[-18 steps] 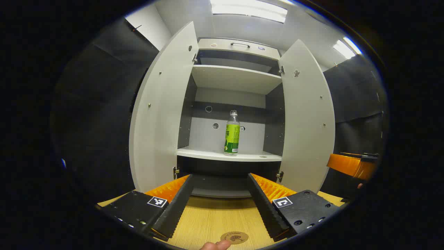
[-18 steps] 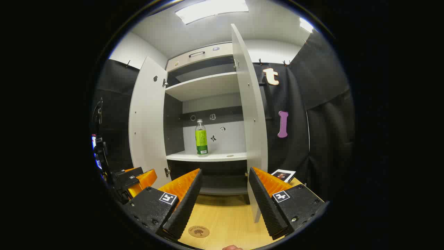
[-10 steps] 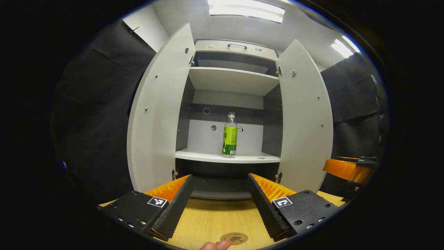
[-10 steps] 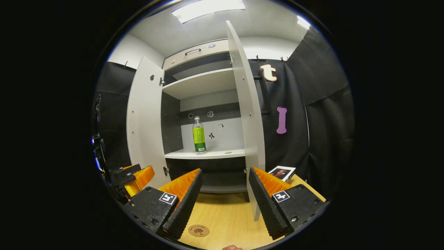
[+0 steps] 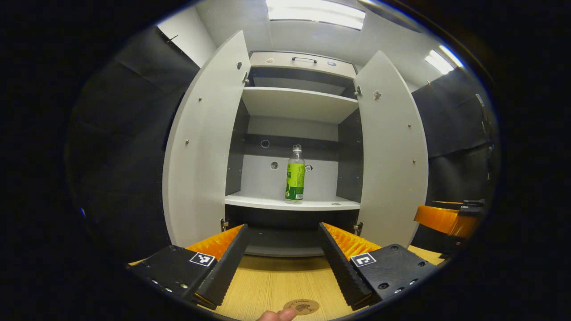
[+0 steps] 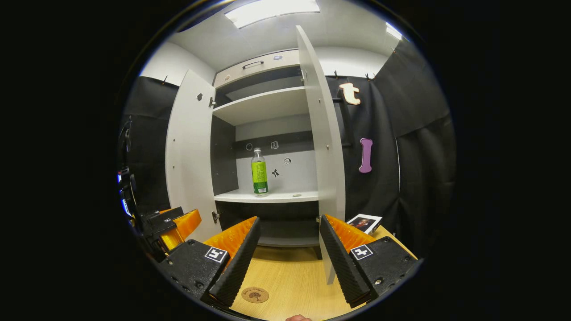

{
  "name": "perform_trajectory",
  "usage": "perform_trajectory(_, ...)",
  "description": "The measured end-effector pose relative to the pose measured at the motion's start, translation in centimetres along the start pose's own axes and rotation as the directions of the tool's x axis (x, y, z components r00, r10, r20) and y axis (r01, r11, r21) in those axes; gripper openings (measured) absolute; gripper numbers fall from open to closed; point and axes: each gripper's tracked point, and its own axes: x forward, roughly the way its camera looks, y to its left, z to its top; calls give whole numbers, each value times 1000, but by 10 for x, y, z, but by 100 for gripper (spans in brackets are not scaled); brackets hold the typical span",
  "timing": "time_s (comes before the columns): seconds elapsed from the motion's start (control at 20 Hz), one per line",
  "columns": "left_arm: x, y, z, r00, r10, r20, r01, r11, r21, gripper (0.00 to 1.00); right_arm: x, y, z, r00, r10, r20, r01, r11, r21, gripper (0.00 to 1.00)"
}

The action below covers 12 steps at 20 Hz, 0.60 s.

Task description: Grasp the bottle in the cabinet with the left hand and place it on the coaster, then close the right door with the right hand and the left door with the left hand.

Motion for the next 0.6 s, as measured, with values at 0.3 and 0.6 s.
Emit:
perform_trajectory(0.3,1,-1,1,1000,6,3,-6,1000,15,94,0,2,-3,1000,21,-12,-20,1000,17,82)
perform_trajectory(0.6,10,-5,2,1000,5,15,-5,1000,4,94,2,0,4,1000,19,-5,-19,1000,12,82)
